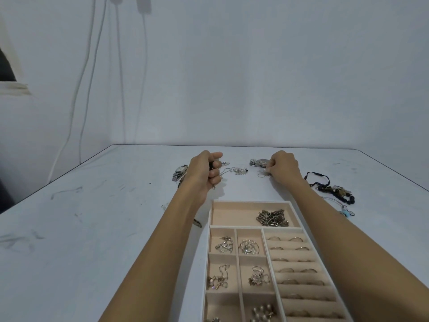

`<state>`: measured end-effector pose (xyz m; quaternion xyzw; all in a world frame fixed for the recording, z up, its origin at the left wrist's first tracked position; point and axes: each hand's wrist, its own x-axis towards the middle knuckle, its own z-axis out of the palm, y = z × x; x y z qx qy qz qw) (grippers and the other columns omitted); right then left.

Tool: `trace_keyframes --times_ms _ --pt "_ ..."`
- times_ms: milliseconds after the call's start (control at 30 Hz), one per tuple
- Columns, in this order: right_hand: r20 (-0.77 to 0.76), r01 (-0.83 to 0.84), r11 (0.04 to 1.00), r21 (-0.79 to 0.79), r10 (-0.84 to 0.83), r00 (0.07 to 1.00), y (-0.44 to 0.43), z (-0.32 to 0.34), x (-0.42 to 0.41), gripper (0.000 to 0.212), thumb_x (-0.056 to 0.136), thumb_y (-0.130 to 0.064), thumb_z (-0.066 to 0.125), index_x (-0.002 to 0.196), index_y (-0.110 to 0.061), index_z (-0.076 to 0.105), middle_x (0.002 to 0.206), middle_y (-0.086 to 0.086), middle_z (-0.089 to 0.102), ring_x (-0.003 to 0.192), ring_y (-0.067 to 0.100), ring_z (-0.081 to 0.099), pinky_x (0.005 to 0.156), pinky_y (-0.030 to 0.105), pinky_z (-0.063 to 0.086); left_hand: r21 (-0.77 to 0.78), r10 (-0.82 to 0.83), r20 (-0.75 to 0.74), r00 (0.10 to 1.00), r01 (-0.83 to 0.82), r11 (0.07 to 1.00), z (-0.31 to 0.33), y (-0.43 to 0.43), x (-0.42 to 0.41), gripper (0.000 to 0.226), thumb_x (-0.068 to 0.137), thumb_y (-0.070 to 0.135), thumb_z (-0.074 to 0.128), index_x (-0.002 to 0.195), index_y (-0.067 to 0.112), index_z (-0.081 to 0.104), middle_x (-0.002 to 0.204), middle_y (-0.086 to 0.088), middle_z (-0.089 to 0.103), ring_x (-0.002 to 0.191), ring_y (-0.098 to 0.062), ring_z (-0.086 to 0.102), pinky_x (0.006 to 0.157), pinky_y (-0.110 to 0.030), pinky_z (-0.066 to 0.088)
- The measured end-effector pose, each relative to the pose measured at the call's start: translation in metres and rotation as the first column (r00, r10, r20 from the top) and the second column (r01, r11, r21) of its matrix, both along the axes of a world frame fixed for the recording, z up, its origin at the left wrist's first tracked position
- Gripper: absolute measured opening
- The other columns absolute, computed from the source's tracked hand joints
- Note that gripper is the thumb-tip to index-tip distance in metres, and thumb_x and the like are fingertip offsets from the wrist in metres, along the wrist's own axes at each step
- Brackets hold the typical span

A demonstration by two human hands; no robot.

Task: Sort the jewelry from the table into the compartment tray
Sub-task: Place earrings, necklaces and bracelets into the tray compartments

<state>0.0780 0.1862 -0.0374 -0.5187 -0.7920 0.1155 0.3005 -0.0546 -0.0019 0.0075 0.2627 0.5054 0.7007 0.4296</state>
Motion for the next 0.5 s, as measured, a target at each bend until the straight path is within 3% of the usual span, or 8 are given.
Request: trace_keyframes --times_ms 100,233,333,500 --pt "-0.127 0.017 0.997 -0.072 -0.026 0.992 -0.006 0.007 0.006 0.025 0.085 0.006 0.056 0.065 -0.009 0.056 0.088 0.012 0.068 0.084 0.031 0.065 0.074 0.035 0.052 -0.019 0.000 -0.156 0.988 -0.003 1.000 0.002 0.002 0.000 0.027 0.094 -0.002 0.028 0.100 0.007 0.053 0.069 -0.001 0.042 0.048 -0.010 0.031 0.040 -0.017 0.025" --pt "-0.422 -0.104 0.975 -0.196 0.012 0.907 -0.024 0.019 0.018 0.010 0.083 0.001 0.068 0.074 0.000 0.064 0.065 0.009 0.062 0.049 0.022 0.059 0.065 0.035 0.059 -0.020 0.026 -0.365 0.931 -0.036 0.999 0.007 0.001 0.001 0.025 0.098 0.001 0.029 0.115 0.009 0.046 0.077 -0.001 0.051 0.055 -0.010 0.041 0.043 -0.017 0.031" --pt "-0.578 -0.255 0.939 -0.230 0.078 0.812 -0.046 0.029 0.030 0.010 0.083 0.007 0.065 0.075 0.001 0.065 0.071 0.015 0.064 0.050 0.021 0.059 0.054 0.024 0.058 0.016 0.050 -0.502 0.863 -0.048 0.999 0.016 -0.009 0.001 0.019 0.100 0.006 0.031 0.111 0.011 0.045 0.078 0.001 0.055 0.059 -0.010 0.045 0.049 -0.016 0.035" --pt "-0.717 -0.435 0.861 -0.262 0.128 0.685 -0.086 0.042 0.048 0.005 0.084 0.005 0.063 0.085 0.000 0.065 0.076 0.016 0.067 0.051 0.019 0.065 0.056 0.024 0.058 0.149 0.043 -0.620 0.783 0.063 0.987 0.033 -0.030 0.003 0.017 0.101 0.008 0.041 0.104 0.006 0.058 0.085 -0.003 0.059 0.066 -0.008 0.053 0.049 -0.009 0.038"
